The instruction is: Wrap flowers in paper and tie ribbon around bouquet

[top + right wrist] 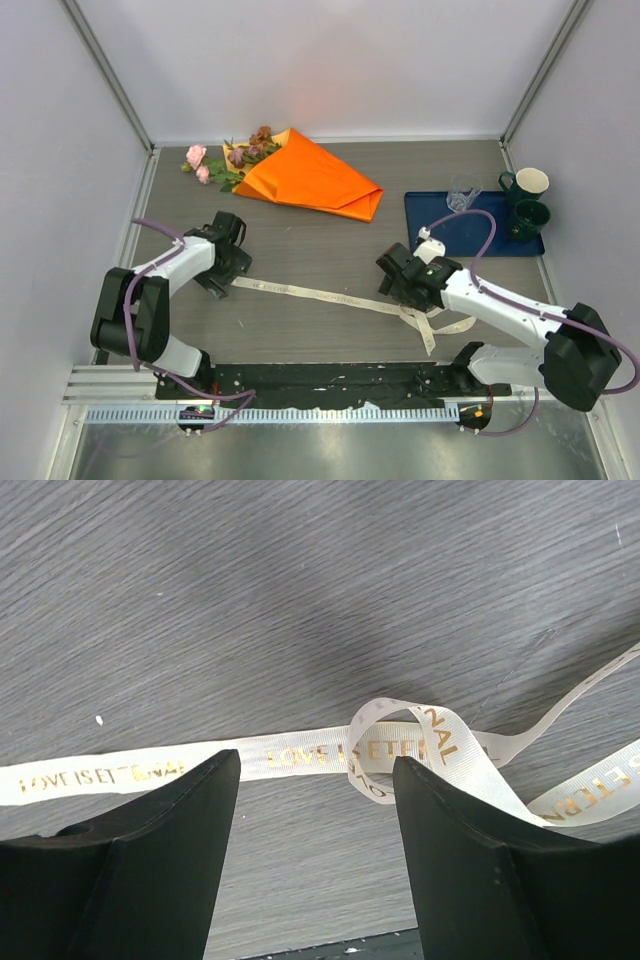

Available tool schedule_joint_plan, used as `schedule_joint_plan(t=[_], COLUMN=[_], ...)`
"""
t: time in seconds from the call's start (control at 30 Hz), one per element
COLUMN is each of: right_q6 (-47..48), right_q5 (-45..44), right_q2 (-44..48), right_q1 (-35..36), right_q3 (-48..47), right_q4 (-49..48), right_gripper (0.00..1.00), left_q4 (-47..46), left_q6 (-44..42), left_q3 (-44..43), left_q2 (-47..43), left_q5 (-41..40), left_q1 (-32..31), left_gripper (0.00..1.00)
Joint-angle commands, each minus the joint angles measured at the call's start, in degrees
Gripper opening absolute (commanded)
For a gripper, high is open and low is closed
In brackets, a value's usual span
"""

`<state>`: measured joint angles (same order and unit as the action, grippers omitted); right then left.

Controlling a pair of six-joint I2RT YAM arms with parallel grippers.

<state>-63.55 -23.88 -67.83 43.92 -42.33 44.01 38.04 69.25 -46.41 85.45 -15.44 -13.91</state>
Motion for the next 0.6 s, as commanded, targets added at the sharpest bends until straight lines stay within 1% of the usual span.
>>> schedule_joint_plan(t=[0.0, 0.03, 0.1, 0.13, 0.2, 0.23, 0.3, 0.33, 0.4, 0.43, 0.47, 0.5, 0.53, 0.57], right_q6=[-4.0, -4.0, -4.0, -3.8, -3.4, -3.3, -3.1, -2.1, -2.1, -2.1, -2.1, -2.1, -1.0, -0.5], right_q5=[-1.1, -1.0, -0.8, 0.1, 0.6, 0.3, -1.0, -1.6, -4.7, -5.8, -9.1, -10.6, -12.1, -13.5], right_q2=[-1.8, -3.0, -4.2, -4.9, -6.7, -7.1, -8.1, -8.0, -5.8, -4.4, -3.0, 0.0, 1.5, 2.9], right_q1=[-1.2, -1.6, -2.8, -3.1, -3.9, -4.1, -5.2, -7.7, -10.3, -13.4, -14.6, -16.0, -18.2, -19.7], right_q3=[1.5, 2.1, 3.0, 3.2, 3.6, 3.7, 4.0, 4.0, 4.1, 4.1, 4.1, 4.2, 4.3, 4.3], right_q4=[-3.6, -4.1, -6.1, -6.7, -8.8, -9.4, -10.8, -10.7, -8.4, -7.1, -4.3, -2.9, -1.8, 0.3], right_gripper=[0.69, 0.68, 0.65, 0.62, 0.58, 0.54, 0.49, 0.36, 0.24, 0.13, 0.09, 0.07, 0.05, 0.04], left_q4=[-1.8, -1.9, -3.1, -3.6, -4.7, -5.2, -6.7, -7.3, -7.4, -7.5, -7.3, -7.1, -6.7, -6.4], left_q6=[3.3, 3.6, 4.2, 4.4, 4.5, 4.4, 4.1, 3.7, 3.0, 2.4, 2.0, 1.5, 1.2, 1.1], left_q3=[0.6, 0.8, 1.8, 2.2, 3.1, 3.4, 4.5, 4.8, 5.2, 5.3, 5.2, 5.0, 4.8, 4.8], left_q2=[3.2, 3.4, 3.3, 2.8, 2.2, 1.5, 0.8, 0.5, 0.0, -0.2, -0.5, -0.5, -0.6, -0.5], left_q5=[-3.5, -3.8, -4.2, -4.4, -4.8, -4.9, -4.8, -4.3, -4.2, -4.2, -4.6, -5.1, -5.5, -6.3], left_q1=[0.9, 1.1, 1.4, 1.5, 2.1, 2.5, 4.2, 5.1, 8.5, 9.7, 11.8, 12.7, 13.5, 15.7], left_gripper=[0.81, 0.76, 0.71, 0.68, 0.58, 0.49, 0.44, 0.37, 0.29, 0.21, 0.16, 0.13, 0.04, 0.01])
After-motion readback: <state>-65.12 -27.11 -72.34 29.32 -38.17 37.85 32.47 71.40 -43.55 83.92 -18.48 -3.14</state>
